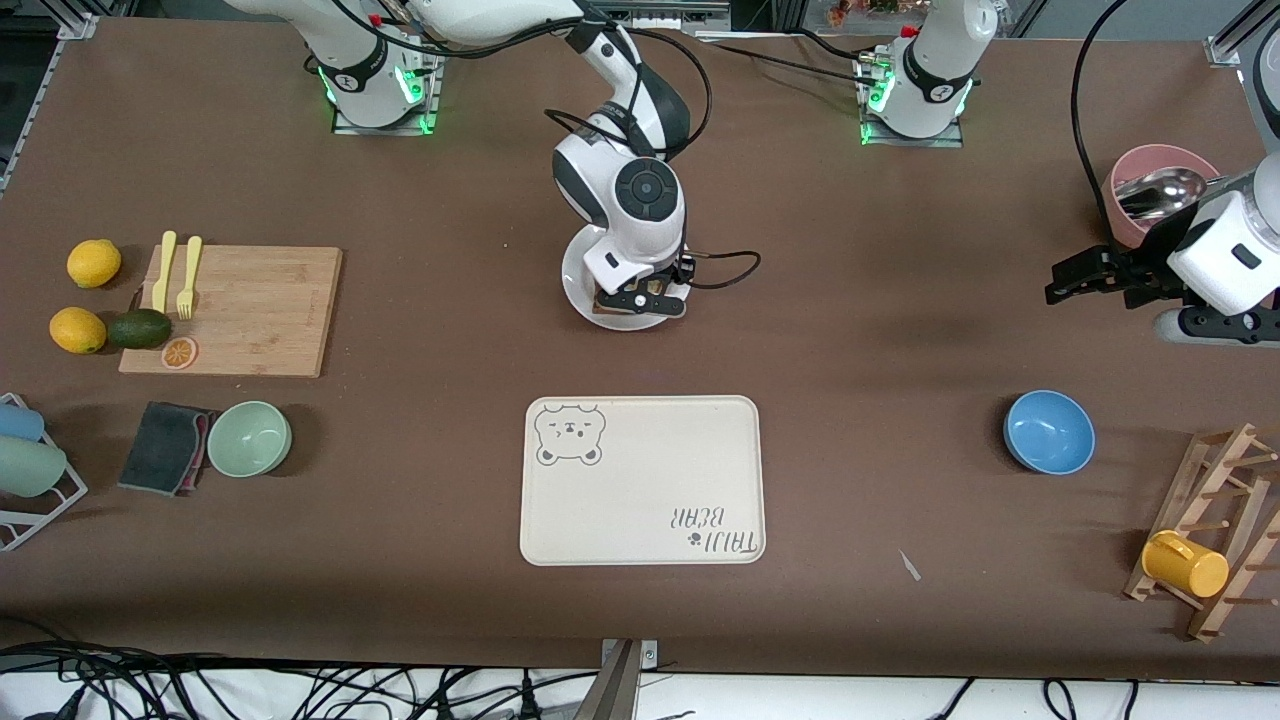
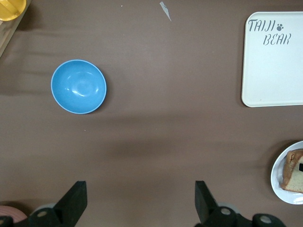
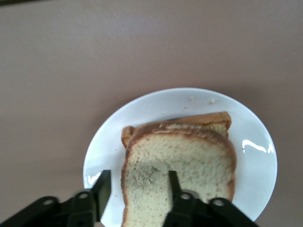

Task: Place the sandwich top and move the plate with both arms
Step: 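Lower the bread onto the egg slice and open the right gripper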

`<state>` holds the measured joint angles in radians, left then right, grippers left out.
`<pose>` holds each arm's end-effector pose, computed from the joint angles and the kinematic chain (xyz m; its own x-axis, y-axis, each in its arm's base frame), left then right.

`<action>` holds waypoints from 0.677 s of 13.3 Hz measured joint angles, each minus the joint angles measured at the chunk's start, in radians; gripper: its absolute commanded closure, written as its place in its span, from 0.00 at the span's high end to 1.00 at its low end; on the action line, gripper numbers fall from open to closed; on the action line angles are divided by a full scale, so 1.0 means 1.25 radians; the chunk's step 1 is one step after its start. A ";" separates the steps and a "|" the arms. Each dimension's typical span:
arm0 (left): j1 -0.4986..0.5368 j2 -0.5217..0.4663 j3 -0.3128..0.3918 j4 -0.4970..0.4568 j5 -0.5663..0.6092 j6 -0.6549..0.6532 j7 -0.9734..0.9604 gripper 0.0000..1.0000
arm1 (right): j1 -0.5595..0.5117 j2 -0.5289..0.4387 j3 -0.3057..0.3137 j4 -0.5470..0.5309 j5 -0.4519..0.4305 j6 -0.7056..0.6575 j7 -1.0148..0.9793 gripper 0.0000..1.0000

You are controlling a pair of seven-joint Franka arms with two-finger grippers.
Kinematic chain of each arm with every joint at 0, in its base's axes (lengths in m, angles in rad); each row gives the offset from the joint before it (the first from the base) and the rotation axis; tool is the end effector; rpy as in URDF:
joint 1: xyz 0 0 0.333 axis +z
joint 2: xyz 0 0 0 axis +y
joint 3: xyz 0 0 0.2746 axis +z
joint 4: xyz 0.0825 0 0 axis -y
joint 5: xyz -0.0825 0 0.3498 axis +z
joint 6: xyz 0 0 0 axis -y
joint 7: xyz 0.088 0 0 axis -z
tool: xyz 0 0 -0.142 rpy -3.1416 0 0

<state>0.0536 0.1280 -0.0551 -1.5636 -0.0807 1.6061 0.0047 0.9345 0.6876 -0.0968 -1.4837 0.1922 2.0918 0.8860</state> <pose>0.5496 -0.0107 0.4862 0.9964 -0.0035 -0.0849 0.0040 -0.9962 0.0874 0.4187 0.4983 0.2167 0.9837 -0.1294 -0.1252 -0.1305 -0.9914 -0.0006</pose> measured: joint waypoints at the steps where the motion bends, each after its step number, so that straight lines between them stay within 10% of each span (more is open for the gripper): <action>1: 0.000 0.000 0.000 0.000 0.000 0.000 0.000 1.00 | -0.008 -0.001 -0.003 0.016 0.000 0.000 0.000 1.00; 9: -0.001 0.000 0.000 0.001 0.000 0.000 0.000 1.00 | -0.147 -0.117 -0.048 0.056 0.000 -0.180 -0.180 1.00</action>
<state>0.0528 0.1280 -0.0553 -1.5629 -0.0807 1.6060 0.0047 0.7511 0.5413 -0.1570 -1.4143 0.1919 1.8670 0.6605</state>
